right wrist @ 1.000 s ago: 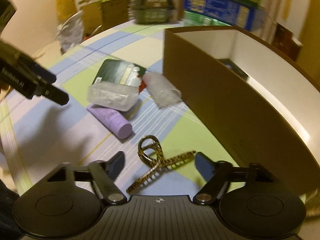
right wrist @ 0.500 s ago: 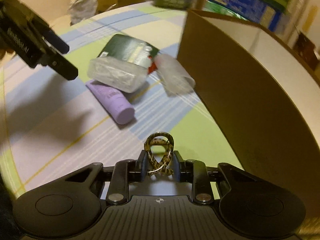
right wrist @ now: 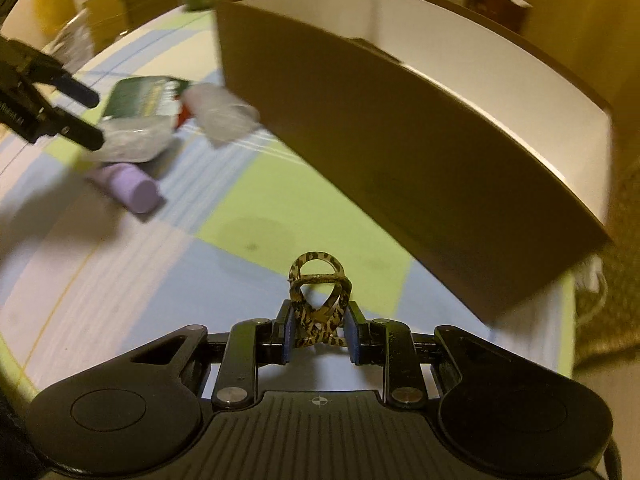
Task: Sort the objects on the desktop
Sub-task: 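Grasp the gold claw clip with the right tool while the left tool grasps the floss-pick box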
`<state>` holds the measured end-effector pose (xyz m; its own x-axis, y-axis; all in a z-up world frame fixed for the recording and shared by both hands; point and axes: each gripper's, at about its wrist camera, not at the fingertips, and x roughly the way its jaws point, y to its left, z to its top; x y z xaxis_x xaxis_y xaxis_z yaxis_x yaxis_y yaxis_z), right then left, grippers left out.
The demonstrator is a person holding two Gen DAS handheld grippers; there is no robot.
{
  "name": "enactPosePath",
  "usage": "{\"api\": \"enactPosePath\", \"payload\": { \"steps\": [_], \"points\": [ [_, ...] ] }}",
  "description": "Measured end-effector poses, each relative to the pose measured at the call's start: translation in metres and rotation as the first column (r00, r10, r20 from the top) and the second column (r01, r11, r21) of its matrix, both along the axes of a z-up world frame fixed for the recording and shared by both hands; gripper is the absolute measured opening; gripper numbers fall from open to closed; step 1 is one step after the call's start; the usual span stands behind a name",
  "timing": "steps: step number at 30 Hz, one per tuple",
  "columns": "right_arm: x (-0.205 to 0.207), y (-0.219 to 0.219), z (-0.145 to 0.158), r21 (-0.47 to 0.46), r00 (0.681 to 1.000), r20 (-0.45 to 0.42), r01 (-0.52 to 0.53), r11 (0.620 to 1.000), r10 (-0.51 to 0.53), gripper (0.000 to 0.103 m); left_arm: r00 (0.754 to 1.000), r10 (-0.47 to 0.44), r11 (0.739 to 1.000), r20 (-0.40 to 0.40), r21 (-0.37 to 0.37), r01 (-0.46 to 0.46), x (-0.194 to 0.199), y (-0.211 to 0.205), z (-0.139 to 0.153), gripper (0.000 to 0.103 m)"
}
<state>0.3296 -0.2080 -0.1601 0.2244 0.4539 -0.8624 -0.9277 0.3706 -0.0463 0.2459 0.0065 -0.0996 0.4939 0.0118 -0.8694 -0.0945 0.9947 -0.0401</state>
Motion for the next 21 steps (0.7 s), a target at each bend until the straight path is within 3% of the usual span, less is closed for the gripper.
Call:
{"api": "enactPosePath", "payload": {
  "steps": [8, 11, 13, 21],
  "points": [
    [0.018, -0.029, 0.006, -0.007, 0.992, -0.003, 0.127, 0.992, -0.127, 0.023, 0.981, -0.193, 0.981, -0.038, -0.02, 0.192, 0.03, 0.004, -0.019, 0.083],
    [0.02, -0.036, 0.008, -0.008, 0.988, -0.004, 0.155, 0.988, -0.155, 0.023, 0.971, -0.23, 0.973, -0.062, -0.038, 0.228, 0.039, 0.002, -0.027, 0.076],
    [0.02, -0.039, 0.008, -0.009, 0.986, -0.005, 0.166, 0.986, -0.166, 0.023, 0.972, -0.229, 0.972, -0.059, -0.074, 0.225, 0.042, 0.003, -0.029, 0.067],
    [0.021, -0.041, 0.008, -0.012, 0.985, -0.003, 0.173, 0.985, -0.173, 0.023, 0.982, -0.158, 0.985, -0.101, -0.091, 0.149, 0.044, -0.012, -0.033, 0.058]
  ]
}}
